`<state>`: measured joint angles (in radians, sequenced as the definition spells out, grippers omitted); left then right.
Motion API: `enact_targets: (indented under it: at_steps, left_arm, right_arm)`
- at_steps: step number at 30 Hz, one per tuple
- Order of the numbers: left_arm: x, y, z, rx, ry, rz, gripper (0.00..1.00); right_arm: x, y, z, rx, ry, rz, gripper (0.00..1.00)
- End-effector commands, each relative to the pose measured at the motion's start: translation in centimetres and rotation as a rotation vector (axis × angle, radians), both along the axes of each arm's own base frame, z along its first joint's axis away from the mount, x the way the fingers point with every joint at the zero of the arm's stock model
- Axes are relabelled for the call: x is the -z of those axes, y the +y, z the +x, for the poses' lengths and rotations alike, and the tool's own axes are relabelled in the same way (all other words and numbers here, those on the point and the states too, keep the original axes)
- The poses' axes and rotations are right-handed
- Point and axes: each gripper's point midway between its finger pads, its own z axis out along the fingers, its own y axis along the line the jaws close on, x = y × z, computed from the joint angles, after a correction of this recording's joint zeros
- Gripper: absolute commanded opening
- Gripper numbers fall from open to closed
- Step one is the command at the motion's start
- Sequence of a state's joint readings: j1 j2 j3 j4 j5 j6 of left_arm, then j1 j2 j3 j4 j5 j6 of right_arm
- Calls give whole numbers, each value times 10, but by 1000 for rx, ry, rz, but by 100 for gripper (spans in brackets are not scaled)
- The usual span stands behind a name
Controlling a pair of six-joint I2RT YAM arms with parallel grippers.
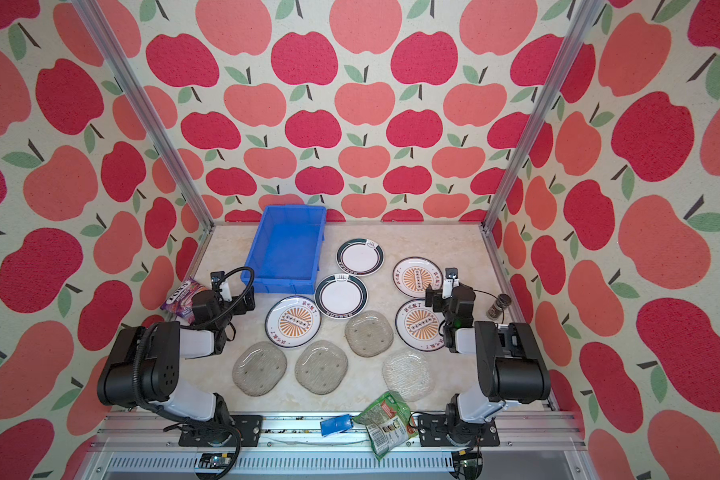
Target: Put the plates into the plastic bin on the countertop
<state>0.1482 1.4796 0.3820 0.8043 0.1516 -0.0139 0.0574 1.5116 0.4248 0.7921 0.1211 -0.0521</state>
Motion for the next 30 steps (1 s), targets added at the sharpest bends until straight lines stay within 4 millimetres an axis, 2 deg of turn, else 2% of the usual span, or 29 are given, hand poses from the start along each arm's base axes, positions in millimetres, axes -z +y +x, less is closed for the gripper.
enact_targets:
  at_steps: [1,4,6,9,11,14,16,22,24,27,29,30]
  left_arm:
    - [-37,22,-2,-136,-45,3,99]
    - [-62,31,-7,-200,-93,9,99]
    - [-78,46,-12,-317,-70,15,99]
    - [-96,66,-21,-465,5,-18,99]
    - [-107,60,-18,-437,57,-49,99]
    - [-115,30,-1,-275,125,-131,99]
    - [-123,6,12,-164,147,-221,99]
    - [-134,-44,38,47,175,-418,99]
    - [-136,-56,44,109,178,-459,99]
    - [-141,-69,52,163,173,-505,99]
    - [-143,-78,56,197,174,-524,99]
    - [-144,-81,58,208,181,-530,99]
  right_arm:
    - [-36,-25,4,160,-4,-25,100]
    - [-60,-38,4,241,-13,-18,100]
    - [-69,-43,5,276,14,-26,100]
    - [-81,-36,9,285,35,-40,100]
    - [-91,-25,14,280,39,-45,100]
    - [-97,13,24,166,102,67,98]
    - [-102,49,31,61,154,204,96]
    - [-106,151,43,-190,328,634,73]
    - [-98,178,44,-236,392,716,68]
    - [-80,208,43,-282,475,828,60]
    - [-65,218,44,-283,519,869,59]
    - [-57,220,45,-271,539,876,55]
